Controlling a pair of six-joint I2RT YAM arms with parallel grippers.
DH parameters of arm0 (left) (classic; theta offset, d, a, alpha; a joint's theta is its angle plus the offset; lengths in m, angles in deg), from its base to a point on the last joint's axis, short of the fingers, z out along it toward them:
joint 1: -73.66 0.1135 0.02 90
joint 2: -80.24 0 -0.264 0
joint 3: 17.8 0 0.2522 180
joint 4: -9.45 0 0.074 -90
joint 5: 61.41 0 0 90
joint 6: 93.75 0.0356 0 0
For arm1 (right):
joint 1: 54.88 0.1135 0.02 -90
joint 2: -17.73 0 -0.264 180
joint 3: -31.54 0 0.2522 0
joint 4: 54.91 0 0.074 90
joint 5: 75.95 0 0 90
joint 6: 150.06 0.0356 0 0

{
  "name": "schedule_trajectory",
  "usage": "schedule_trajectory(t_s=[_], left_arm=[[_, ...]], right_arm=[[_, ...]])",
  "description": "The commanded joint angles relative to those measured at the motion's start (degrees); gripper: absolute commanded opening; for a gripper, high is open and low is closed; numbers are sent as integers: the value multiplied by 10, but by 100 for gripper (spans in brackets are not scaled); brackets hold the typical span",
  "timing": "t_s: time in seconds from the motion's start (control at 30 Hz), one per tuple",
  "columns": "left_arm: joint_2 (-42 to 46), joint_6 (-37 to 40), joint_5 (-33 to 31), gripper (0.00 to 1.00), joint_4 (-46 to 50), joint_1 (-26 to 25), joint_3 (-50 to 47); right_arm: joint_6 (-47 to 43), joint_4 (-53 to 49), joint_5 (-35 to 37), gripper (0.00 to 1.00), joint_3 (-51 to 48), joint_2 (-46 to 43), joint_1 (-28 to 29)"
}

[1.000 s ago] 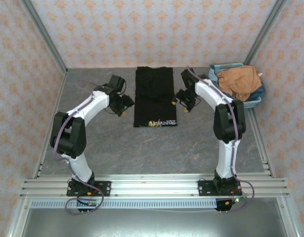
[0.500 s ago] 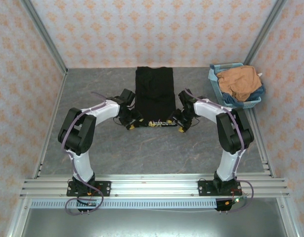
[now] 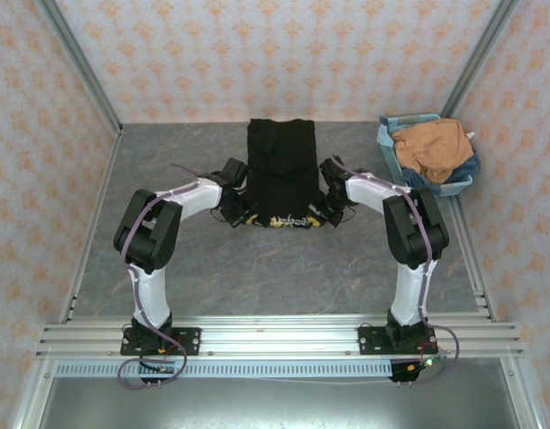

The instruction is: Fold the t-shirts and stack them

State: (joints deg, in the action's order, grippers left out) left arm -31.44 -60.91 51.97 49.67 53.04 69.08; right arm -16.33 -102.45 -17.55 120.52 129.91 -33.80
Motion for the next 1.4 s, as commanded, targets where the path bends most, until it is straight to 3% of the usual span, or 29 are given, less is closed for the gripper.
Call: schedule_trajectory(t_s=[0.0,0.2,0.33,0.6,0.87,1.1,1.37], left_arm=[[37,6,-50,0,18,7,47],[138,19,-77,0,59,27,113],[173,31,-70,0,78,30,111],[223,32,-11,0,64,-5,-117],[290,12,34,0,102,-72,-298],[357,-51,29,0,112,-118,-392],[565,-126,-18,0,216,-121,-361]], right_arm=[[-14,-10,41,0,68,-7,1],[-17,-79,79,0,193,-48,-17],[-22,-116,70,0,217,-62,-20],[4,-79,-5,0,-9,-147,17],[0,-91,-35,0,-188,-217,104],[1,-128,-46,0,-233,-254,156],[3,-231,-33,0,-174,-322,164]])
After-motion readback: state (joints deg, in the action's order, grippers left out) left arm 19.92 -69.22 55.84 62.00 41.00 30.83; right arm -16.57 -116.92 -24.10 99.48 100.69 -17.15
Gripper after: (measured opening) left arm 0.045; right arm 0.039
